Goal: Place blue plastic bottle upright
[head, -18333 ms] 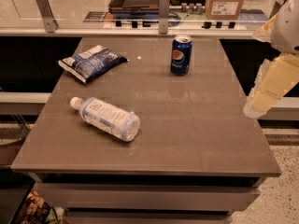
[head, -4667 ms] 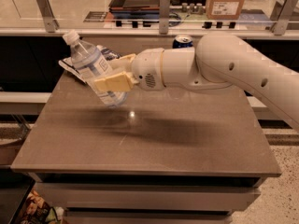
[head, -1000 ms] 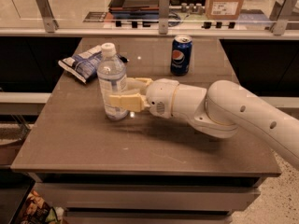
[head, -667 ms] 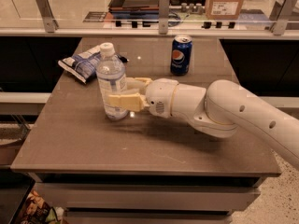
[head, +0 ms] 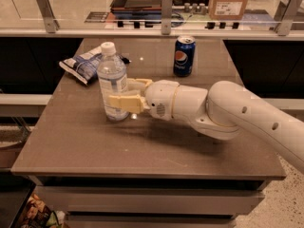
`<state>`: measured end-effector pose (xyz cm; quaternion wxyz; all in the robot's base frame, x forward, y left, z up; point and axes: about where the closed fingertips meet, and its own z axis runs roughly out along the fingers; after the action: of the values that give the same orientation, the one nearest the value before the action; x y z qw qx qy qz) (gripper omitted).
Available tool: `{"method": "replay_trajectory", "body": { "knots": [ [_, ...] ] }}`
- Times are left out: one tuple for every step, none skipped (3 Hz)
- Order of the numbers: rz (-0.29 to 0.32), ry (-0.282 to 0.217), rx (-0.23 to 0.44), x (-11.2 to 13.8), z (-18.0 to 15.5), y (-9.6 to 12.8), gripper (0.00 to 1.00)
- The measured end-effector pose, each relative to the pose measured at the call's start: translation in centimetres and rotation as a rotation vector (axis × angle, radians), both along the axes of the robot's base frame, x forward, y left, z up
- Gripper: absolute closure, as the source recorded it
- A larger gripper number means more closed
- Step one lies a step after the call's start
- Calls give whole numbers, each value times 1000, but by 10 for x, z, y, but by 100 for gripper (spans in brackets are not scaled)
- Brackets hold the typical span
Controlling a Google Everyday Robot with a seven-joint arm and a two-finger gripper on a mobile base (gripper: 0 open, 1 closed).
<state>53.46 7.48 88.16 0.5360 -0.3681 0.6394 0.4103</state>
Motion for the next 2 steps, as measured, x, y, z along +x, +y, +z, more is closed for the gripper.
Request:
{"method": "replay_trajectory", "body": {
  "knots": [
    [4, -1, 0, -1, 1, 2, 14],
    [7, -2, -1, -2, 1, 4, 0]
  ]
}}
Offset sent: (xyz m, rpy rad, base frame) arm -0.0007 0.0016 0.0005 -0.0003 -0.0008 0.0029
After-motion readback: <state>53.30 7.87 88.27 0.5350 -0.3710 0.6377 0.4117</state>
